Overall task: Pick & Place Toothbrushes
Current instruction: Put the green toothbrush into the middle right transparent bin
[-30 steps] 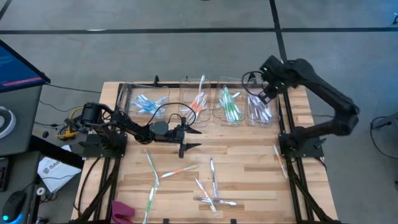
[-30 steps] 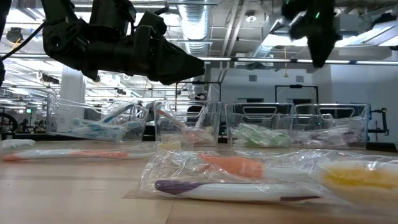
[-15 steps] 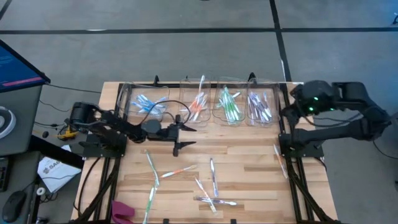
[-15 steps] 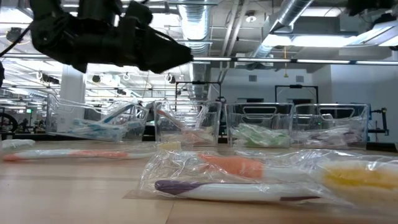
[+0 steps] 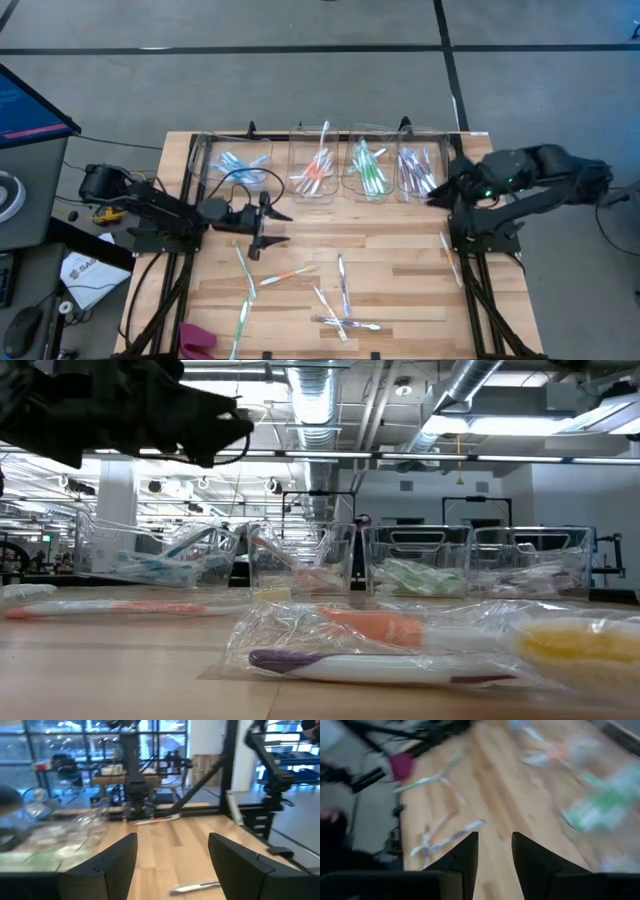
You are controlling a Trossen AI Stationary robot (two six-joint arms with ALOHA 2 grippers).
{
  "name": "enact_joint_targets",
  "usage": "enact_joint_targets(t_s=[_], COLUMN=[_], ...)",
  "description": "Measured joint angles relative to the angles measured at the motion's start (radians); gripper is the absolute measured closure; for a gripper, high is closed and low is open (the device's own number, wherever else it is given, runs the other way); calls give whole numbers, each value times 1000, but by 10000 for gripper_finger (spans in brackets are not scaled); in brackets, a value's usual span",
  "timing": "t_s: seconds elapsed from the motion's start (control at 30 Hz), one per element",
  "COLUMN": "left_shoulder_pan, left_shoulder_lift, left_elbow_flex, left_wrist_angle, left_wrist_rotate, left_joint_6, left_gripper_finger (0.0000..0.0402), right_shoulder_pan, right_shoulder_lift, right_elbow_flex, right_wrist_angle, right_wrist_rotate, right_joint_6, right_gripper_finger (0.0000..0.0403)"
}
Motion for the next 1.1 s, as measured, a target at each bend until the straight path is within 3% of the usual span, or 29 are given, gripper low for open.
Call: enact_joint_targets(t_s=[0.17,0.3,0.5,0.6,0.73,0.97,1.1], left_shoulder_pan=[-46,-63,-65,-65,-65,-66,-67], left_shoulder_lift=[0,0,1,1,1,1,-1], left_elbow_flex=[1,1,-19,-24,-24,-24,-24], left_wrist_angle=[5,4,-1,0,6,-32,-41], left_wrist_rotate=[1,1,5,21,30,7,104], left_joint_6=[42,43,43,43,36,-41,-73], left_gripper_finger=[165,165,165,165,165,165,167], right_shoulder_pan=[127,227,312,325,321,325,326], right_shoulder_lift=[14,117,334,447,556,702,768], right_elbow_flex=[-126,-169,-168,-146,-98,-88,-88], right_wrist_angle=[373,589,822,822,762,715,736], right_wrist_rotate=[-48,-47,85,201,320,319,317], right_joint_6=[-199,-380,-667,-735,-652,-398,-287], right_gripper_finger=[290,290,290,286,277,284,289])
